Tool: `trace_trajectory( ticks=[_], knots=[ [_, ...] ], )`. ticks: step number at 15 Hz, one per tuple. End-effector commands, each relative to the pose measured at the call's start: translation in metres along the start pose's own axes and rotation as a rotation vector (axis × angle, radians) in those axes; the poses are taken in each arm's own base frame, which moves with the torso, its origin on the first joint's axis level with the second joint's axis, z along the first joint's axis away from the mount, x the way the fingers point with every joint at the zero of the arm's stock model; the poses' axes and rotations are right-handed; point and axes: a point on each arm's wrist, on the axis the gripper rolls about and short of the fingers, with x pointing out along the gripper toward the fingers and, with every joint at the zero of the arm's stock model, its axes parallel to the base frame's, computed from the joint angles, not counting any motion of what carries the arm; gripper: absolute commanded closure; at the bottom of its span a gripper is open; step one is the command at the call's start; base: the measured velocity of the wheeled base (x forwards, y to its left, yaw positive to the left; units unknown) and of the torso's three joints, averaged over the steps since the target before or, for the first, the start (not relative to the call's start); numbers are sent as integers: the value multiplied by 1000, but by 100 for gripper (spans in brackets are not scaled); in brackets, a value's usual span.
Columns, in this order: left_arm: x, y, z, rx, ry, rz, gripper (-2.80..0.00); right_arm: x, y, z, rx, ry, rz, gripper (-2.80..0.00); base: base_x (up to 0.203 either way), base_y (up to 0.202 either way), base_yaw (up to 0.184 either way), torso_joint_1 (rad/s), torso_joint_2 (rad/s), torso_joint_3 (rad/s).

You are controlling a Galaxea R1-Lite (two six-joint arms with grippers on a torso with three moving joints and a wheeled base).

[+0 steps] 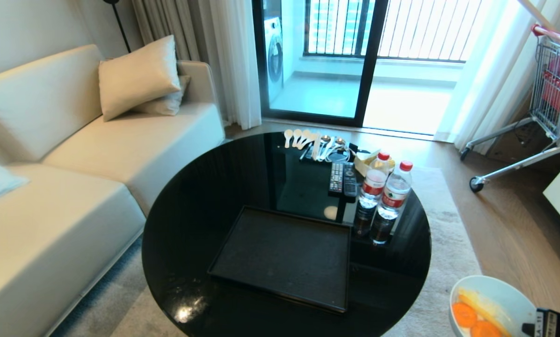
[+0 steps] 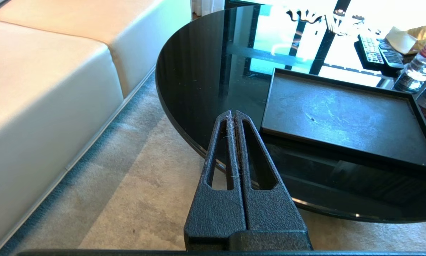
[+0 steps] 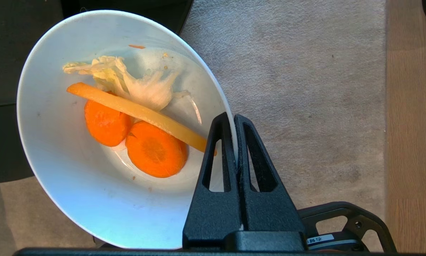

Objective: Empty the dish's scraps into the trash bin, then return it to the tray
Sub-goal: Move the bowl over the trash can

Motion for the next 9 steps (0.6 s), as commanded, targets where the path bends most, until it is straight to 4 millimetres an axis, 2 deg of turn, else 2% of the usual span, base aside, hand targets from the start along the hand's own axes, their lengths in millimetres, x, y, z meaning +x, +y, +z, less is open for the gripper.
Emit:
trace_trajectory(
  ticks=[1,6,9],
  knots=[
    [0,0,0,0,-1,0,0,1,0,0,0,4,-6,0,0,0,0,0,0,0],
    [0,0,0,-1,-1,0,0,1,0,-1,-2,7,-8,0,-12,0,1,2,1,0],
    [0,0,0,-1,-1,0,0,2,0,-1,-3,9,-10,0,-172,0,-1,-1,4,5]
  ],
)
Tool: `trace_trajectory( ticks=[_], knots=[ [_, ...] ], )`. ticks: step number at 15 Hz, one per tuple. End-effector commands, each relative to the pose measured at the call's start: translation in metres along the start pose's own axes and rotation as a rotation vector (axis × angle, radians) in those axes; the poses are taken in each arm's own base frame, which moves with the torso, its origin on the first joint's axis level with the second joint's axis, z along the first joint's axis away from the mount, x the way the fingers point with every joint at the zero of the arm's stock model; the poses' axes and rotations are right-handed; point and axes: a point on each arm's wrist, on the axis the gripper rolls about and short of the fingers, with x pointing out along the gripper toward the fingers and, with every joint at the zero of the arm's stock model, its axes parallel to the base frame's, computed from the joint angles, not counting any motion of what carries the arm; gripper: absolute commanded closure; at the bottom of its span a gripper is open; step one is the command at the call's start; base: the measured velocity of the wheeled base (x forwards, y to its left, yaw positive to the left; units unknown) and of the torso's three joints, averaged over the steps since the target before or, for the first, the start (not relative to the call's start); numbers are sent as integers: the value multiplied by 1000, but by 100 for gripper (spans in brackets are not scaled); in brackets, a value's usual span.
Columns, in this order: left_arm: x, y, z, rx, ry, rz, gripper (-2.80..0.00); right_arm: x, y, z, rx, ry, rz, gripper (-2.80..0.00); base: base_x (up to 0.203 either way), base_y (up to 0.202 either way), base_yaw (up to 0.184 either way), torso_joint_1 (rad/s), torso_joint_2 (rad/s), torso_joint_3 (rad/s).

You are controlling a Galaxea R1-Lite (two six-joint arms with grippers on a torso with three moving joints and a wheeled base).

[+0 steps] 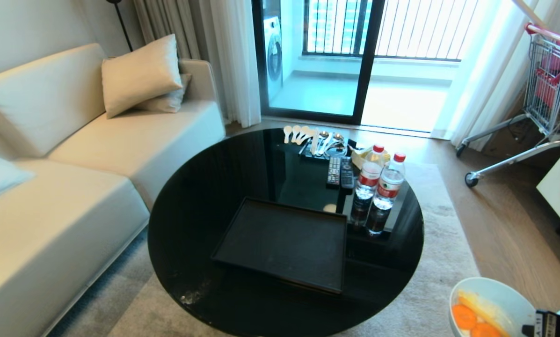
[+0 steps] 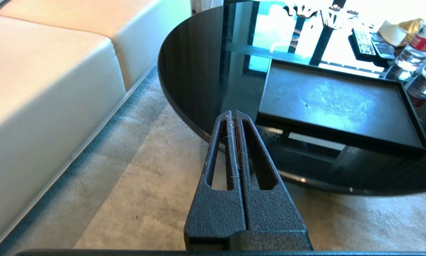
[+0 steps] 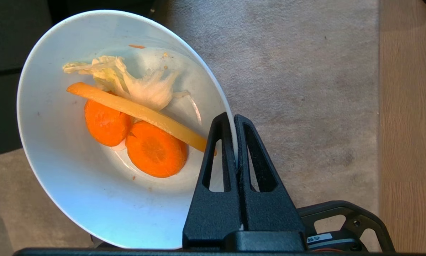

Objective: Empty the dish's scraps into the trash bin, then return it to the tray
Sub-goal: Move the bowl over the trash can

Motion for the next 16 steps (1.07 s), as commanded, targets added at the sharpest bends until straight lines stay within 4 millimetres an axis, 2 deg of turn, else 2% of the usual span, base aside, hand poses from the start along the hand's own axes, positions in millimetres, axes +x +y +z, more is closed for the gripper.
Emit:
trace_trajectory(
  ticks=[1,9,16],
  knots=[
    [0,0,0,-1,-1,0,0,1,0,0,2,3,-5,0,-182,0,0,0,2,0],
    [0,0,0,-1,-1,0,0,1,0,-1,2,4,-3,0,-176,0,-1,-2,3,2],
    [0,0,0,-1,-1,0,0,-6,-3,-1,10,-26,16,0,0,0,0,0,0,0]
  ],
)
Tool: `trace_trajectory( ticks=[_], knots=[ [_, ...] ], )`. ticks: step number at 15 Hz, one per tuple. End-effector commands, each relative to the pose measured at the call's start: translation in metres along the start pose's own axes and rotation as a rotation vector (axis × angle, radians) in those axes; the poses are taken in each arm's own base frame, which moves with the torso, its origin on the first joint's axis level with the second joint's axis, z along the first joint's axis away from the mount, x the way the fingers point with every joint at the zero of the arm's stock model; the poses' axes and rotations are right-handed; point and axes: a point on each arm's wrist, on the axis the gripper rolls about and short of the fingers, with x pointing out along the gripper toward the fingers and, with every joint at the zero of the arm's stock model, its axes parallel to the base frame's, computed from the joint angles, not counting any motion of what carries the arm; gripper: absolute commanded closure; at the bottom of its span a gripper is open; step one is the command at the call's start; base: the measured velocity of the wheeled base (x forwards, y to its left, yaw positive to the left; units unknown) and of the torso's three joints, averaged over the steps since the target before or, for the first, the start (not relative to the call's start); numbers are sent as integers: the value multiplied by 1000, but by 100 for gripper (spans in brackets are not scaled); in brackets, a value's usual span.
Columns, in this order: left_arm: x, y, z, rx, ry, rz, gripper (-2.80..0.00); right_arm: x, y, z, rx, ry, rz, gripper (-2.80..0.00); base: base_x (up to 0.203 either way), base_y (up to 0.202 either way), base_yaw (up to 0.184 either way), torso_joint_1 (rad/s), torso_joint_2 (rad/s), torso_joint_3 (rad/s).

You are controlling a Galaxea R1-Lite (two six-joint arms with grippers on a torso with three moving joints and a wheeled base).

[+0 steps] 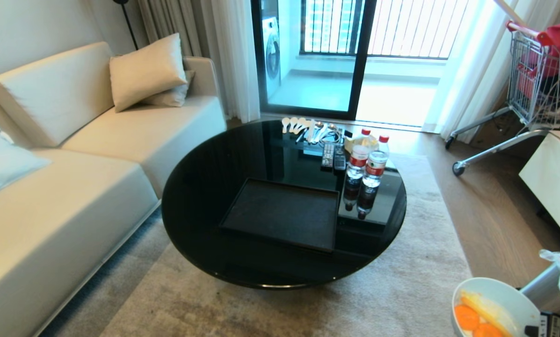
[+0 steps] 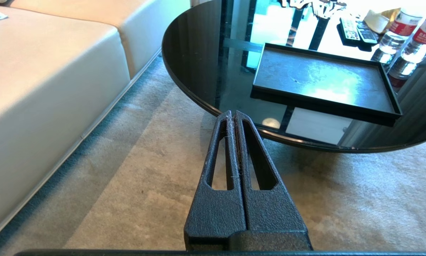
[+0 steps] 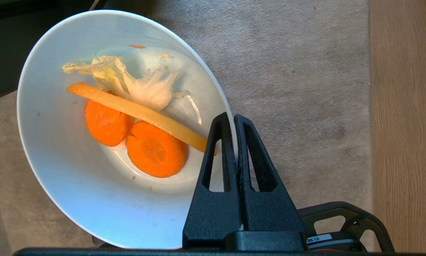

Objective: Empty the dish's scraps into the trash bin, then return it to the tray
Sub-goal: Move the bowl over the trash can

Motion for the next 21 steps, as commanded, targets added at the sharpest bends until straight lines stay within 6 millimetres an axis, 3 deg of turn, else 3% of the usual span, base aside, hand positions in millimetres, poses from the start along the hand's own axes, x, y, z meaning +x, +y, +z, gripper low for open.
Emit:
trace_trajectory(
  ticks=[1,15,21],
  knots=[
    [0,0,0,-1,-1,0,0,-4,-1,1,11,-18,12,0,0,0,0,0,0,0],
    [0,0,0,-1,-1,0,0,-10,-5,0,26,-40,28,0,0,0,0,0,0,0],
    [0,0,0,-1,-1,0,0,-11,-6,0,30,-47,29,0,-1,8,-141,5,4,1]
  ],
)
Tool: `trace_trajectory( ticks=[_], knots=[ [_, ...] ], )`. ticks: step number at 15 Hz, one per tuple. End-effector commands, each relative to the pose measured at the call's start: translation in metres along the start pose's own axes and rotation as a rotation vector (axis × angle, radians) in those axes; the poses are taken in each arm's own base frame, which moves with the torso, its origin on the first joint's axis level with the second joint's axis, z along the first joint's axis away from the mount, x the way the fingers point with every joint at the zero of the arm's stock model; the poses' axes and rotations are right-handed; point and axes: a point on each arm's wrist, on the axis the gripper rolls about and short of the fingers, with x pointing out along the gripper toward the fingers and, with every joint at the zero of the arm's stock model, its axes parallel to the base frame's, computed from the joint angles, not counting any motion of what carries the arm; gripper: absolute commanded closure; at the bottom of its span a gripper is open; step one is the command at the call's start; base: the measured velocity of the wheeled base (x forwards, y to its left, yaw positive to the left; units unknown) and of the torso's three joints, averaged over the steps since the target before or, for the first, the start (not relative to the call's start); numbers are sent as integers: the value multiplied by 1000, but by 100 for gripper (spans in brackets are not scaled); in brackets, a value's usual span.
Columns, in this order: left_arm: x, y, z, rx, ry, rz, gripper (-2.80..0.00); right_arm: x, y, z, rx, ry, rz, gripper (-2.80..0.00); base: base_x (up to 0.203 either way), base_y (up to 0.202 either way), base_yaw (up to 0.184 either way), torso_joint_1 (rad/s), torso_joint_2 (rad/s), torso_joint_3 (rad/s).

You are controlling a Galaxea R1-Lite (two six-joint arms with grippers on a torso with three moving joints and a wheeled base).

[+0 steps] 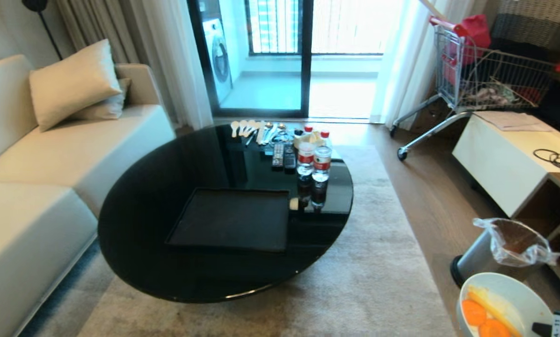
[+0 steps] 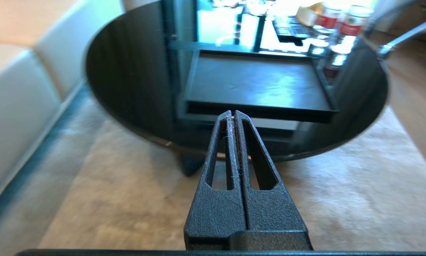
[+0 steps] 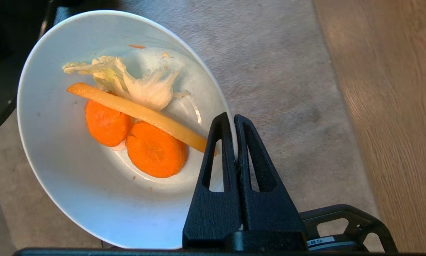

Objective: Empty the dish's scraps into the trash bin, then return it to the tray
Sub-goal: Move the bowl over the trash can

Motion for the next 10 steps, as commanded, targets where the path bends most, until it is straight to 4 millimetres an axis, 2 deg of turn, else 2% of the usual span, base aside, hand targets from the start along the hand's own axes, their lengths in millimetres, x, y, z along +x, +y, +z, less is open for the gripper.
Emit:
trace_trajectory(
  ticks=[1,10],
  knots=[
    [0,0,0,-1,-1,0,0,0,0,0,4,0,-4,0,3,12,-175,7,2,4],
    [0,0,0,-1,-1,0,0,1,-4,-3,8,20,-32,0,2,10,-169,3,1,1]
  ],
)
